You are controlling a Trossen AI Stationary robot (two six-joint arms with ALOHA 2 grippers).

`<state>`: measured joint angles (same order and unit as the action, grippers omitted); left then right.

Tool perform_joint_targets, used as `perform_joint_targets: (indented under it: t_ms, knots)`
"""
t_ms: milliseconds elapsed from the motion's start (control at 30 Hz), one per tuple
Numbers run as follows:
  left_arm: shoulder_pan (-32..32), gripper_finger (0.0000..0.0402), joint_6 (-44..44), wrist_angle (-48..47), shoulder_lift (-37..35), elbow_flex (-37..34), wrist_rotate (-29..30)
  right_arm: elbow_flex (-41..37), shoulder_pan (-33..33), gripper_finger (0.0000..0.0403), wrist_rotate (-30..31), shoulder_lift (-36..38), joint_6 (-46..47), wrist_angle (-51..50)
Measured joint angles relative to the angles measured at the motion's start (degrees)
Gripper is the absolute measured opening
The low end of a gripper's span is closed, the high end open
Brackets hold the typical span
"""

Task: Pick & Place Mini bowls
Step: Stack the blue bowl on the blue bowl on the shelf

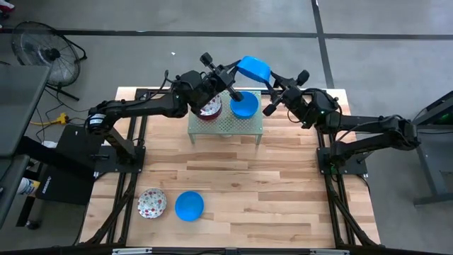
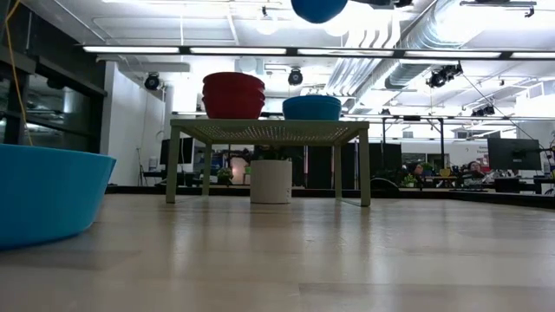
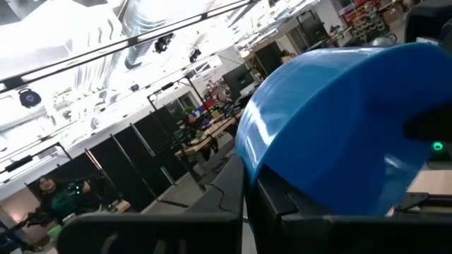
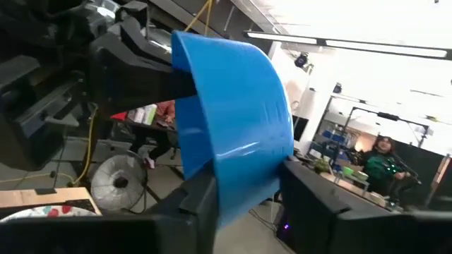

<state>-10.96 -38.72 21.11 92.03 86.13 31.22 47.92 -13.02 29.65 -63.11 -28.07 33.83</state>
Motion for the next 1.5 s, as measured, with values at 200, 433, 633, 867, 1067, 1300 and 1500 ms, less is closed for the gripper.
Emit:
perform_joint_targets:
  t_ms: [200, 433, 633, 867, 1067, 1300, 1500]
  knots:
    - [0.0, 0.0005, 0.25, -1.53, -0.05, 0.02, 0.15, 0.0, -0.15, 0.003, 1.99, 0.07, 3.32, 0.54]
    - [0.23, 0.0051, 0.3, -2.32, -0.05, 0.0, -2.1, 0.02, -0.22, 0.0004, 4.3, 0.18, 6.85, 0.03]
    - [0.28, 0.0107, -1.62, -2.52, -0.05, 0.0, -6.51, 0.04, -0.26, 0.0, 3.89, 0.24, 7.9, -0.58]
    - [0.24, 0.0165, -9.14, -1.6, -0.05, 0.0, -10.23, 0.04, -0.26, 0.0001, 2.99, 0.22, 7.9, -1.16]
    - [0.23, 0.0192, -18.1, -2.42, -0.12, 0.29, -10.31, 0.04, -1.52, 0.0001, 1.24, 0.12, 11.7, -5.21]
    - [0.66, 0.0194, -23.08, -7.3, -1.84, 4.46, -8.92, 4.83, -4.07, 0.0001, -1.65, 0.29, 19.71, -19.63]
    - [0.32, 0.0194, -25.35, -20.99, -5.63, 10.99, -2.24, 17.79, -9.15, 0.0001, -7.02, -2.21, 25.14, -43.86]
